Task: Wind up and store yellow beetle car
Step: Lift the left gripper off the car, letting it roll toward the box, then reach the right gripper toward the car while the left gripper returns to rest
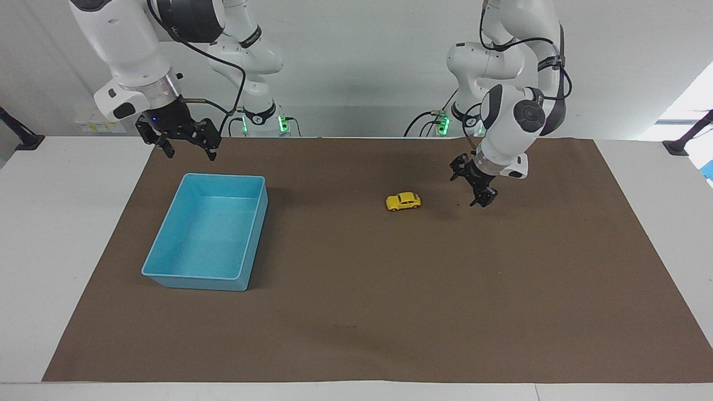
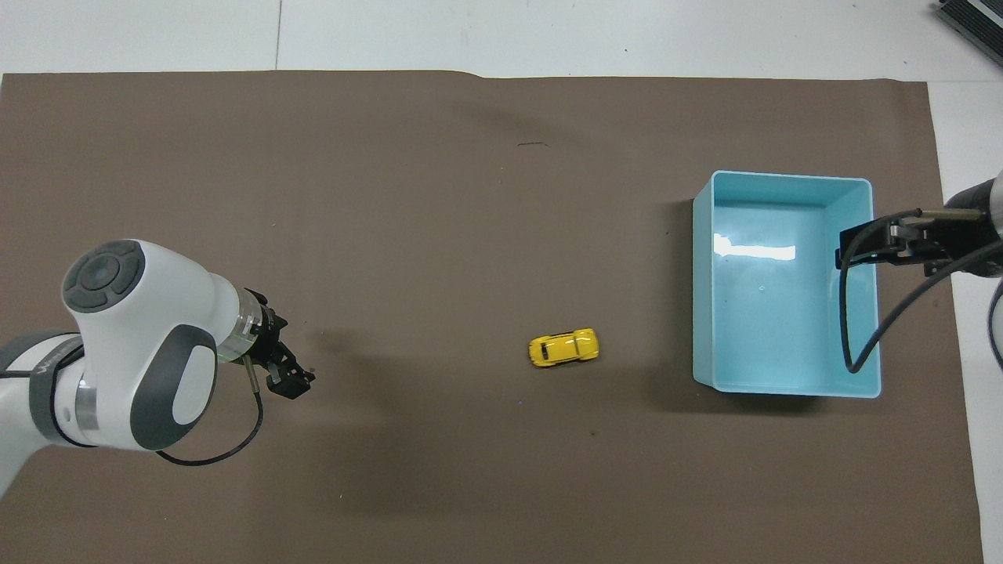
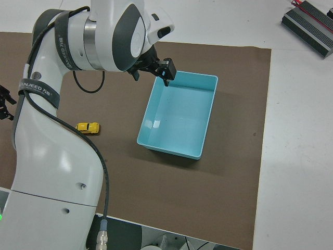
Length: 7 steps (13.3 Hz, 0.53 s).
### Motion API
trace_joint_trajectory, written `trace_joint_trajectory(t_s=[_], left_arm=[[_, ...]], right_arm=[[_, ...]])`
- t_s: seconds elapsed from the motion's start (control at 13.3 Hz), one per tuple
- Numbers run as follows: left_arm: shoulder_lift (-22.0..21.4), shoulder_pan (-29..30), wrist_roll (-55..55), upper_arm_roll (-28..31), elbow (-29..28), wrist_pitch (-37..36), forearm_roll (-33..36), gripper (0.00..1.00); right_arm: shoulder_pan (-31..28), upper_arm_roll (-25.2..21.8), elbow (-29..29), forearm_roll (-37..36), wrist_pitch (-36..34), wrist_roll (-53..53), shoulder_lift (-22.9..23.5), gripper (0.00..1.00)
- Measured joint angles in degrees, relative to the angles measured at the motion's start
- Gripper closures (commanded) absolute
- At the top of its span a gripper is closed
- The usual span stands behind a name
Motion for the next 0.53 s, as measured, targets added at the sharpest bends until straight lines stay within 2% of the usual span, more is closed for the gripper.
trace_joint_trajectory(t_s=[0.53], left_arm=[[0.10, 0.02, 0.20, -0.01, 0.21, 0.22, 0.02, 0.00]], right_arm=[[0.03, 0.00, -0.40, 0.02, -0.05, 0.44, -0.08, 0.00]])
